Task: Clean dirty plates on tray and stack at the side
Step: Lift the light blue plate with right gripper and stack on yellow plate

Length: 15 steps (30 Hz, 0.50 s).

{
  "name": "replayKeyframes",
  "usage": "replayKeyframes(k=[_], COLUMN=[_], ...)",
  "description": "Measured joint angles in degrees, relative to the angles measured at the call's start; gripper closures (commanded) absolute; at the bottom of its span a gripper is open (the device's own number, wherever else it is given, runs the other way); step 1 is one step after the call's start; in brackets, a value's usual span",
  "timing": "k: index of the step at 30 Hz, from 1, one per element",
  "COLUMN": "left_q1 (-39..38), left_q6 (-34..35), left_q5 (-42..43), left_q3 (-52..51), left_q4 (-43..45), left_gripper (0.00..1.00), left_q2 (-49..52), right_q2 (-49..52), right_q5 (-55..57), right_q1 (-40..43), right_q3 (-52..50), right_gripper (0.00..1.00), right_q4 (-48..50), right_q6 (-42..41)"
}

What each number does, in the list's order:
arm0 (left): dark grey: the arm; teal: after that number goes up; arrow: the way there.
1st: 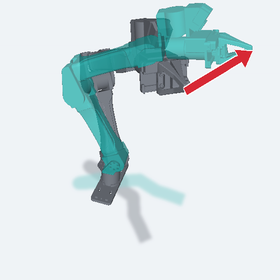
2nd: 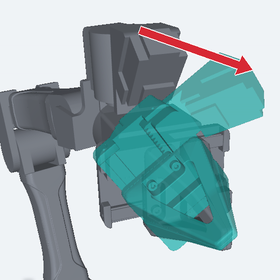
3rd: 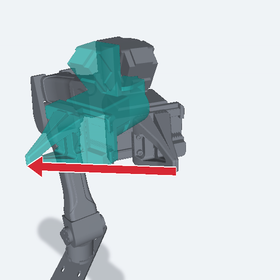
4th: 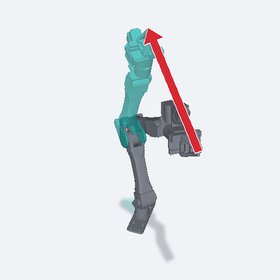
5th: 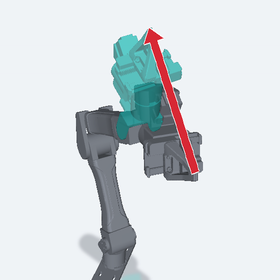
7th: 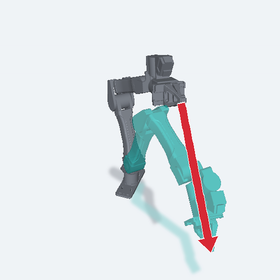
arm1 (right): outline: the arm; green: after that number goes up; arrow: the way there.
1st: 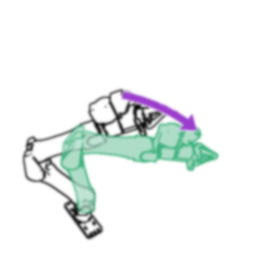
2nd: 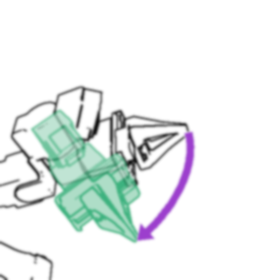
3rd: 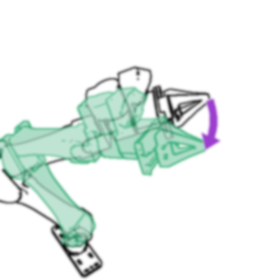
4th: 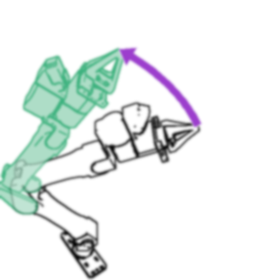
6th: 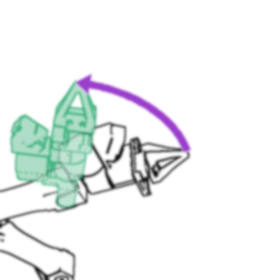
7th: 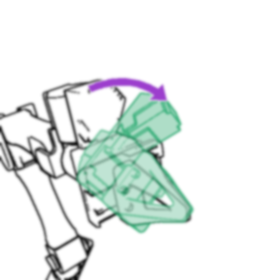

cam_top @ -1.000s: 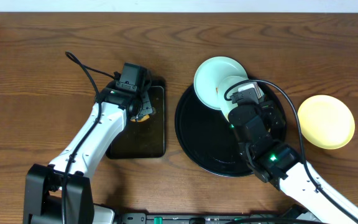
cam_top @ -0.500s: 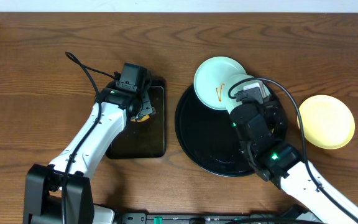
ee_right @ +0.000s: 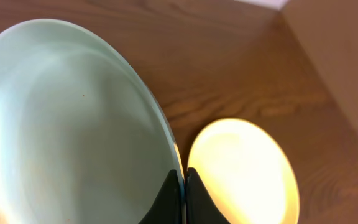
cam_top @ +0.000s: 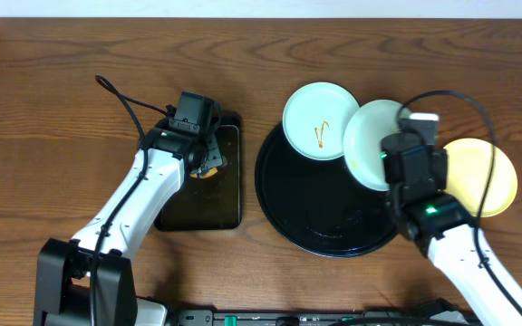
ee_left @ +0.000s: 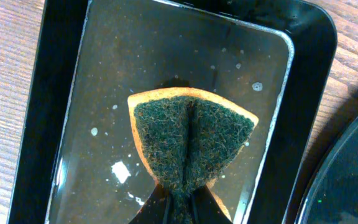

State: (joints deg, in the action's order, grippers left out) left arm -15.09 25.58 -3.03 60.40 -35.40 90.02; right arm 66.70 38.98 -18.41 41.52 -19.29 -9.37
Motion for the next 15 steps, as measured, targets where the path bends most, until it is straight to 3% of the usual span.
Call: replayKeyframes(k=[15], left_q1=[0.0], left_q6=[0.0], left_q5=[0.0], left_q3=[0.0], left_q4=[-0.2], left_gripper=[0.92], left_q2=[0.0], right_q2=[1.0], right_q5=[-11.6], right_q1=[30.6], right_q3=[0.0], right_gripper=[0.99], right_q4=[-3.6], right_q6=[-11.8])
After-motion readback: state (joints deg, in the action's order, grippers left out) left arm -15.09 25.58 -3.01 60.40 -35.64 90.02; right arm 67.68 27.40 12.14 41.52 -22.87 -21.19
